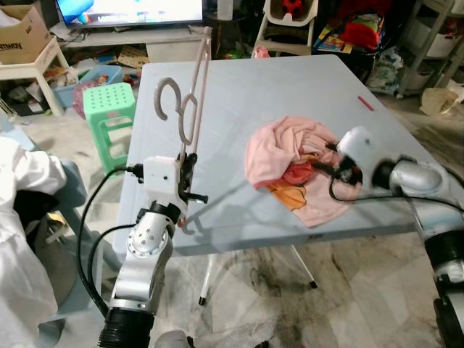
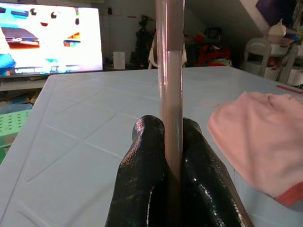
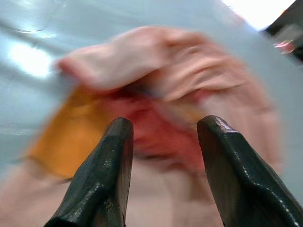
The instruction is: Hang hanger
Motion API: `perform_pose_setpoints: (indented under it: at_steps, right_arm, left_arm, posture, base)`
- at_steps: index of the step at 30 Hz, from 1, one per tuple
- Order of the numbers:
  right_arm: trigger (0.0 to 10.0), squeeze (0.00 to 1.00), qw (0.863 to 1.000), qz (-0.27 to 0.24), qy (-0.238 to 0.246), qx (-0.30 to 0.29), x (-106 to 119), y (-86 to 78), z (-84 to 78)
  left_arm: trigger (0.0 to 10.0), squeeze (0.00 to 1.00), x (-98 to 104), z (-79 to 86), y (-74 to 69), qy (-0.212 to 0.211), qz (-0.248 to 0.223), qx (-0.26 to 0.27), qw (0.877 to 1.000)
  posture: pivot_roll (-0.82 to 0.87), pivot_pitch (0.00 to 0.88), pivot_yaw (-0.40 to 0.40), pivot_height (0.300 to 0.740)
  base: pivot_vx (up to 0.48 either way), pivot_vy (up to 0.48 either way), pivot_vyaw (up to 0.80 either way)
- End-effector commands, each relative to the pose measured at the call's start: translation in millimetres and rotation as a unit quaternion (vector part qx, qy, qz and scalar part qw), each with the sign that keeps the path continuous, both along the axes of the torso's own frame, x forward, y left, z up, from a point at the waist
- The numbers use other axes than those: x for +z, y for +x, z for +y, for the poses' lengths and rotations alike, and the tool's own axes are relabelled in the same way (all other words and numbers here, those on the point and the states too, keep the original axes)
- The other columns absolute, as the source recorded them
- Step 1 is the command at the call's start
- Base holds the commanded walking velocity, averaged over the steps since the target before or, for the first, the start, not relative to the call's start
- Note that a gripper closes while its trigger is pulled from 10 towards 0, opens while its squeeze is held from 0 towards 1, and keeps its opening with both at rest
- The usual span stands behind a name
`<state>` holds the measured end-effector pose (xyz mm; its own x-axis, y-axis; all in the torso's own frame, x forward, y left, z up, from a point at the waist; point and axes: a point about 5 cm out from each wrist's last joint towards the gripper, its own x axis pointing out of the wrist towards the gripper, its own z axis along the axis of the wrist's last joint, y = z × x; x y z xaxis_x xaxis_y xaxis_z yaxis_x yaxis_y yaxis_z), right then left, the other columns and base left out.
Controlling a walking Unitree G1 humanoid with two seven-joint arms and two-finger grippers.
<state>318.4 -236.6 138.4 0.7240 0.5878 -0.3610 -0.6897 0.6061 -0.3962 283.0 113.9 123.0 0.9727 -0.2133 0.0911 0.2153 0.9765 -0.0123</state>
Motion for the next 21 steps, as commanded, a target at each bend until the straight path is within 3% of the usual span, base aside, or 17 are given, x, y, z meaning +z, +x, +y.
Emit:
perform_pose_setpoints:
  at_steps: [1, 9, 10, 11, 13, 14, 21]
  right_arm:
    - [10.0, 1.0, 0.998, -0.019, 0.052, -0.036, 0, -4.8, 3.7]
    - [10.0, 1.0, 0.969, -0.025, 0.163, -0.184, -35, -20.6, 19.8]
    - [10.0, 0.83, 0.964, -0.023, 0.169, -0.204, -39, -23.0, 23.2]
    - [10.0, 0.25, 0.959, -0.02, 0.178, -0.22, -42, -24.0, 25.7]
    - [10.0, 0.25, 0.956, -0.018, 0.186, -0.228, -42, -24.7, 27.5]
    - [10.0, 0.0, 0.955, -0.013, 0.184, -0.231, -45, -27.2, 29.1]
    - [10.0, 0.0, 0.952, -0.011, 0.18, -0.248, -45, -27.2, 26.3]
  left_arm:
    - [10.0, 0.0, -17, 5.7, -5.7, 0.017, 0.043, 0.017, 0.999]
    - [10.0, 0.0, -19, 4.6, -5.6, 0.027, 0.045, 0.01, 0.999]
    - [10.0, 0.0, -16, 3.2, -3.5, 0.027, 0.042, 0.008, 0.999]
    - [10.0, 0.0, -14, 2.3, -1.8, 0.027, 0.04, 0.008, 0.999]
    - [10.0, 0.0, -13, 1.9, -1.1, 0.027, 0.039, 0.007, 0.999]
    - [10.0, 0.0, -13, 1.5, -1.3, 0.026, 0.039, 0.007, 0.999]
    - [10.0, 0.0, -14, -0.7, -1.5, 0.024, 0.04, 0.006, 0.999]
  posture:
    - [0.0, 0.0, 0.004, 0.74]
    - [0.0, 0.0, 0.022, 0.74]
    - [0.0, 0.0, 0.025, 0.74]
    - [0.0, 0.0, 0.028, 0.74]
    - [0.0, 0.0, 0.028, 0.74]
    - [0.0, 0.0, 0.027, 0.74]
    - [0.0, 0.0, 0.022, 0.74]
  base:
    - [0.0, 0.0, 0.0]
    - [0.0, 0.0, 0.0]
    - [0.0, 0.0, 0.0]
    - [-0.281, 0.0, 0.0]
    - [-0.281, 0.0, 0.0]
    - [-0.296, 0.0, 0.0]
    - [-0.299, 0.0, 0.0]
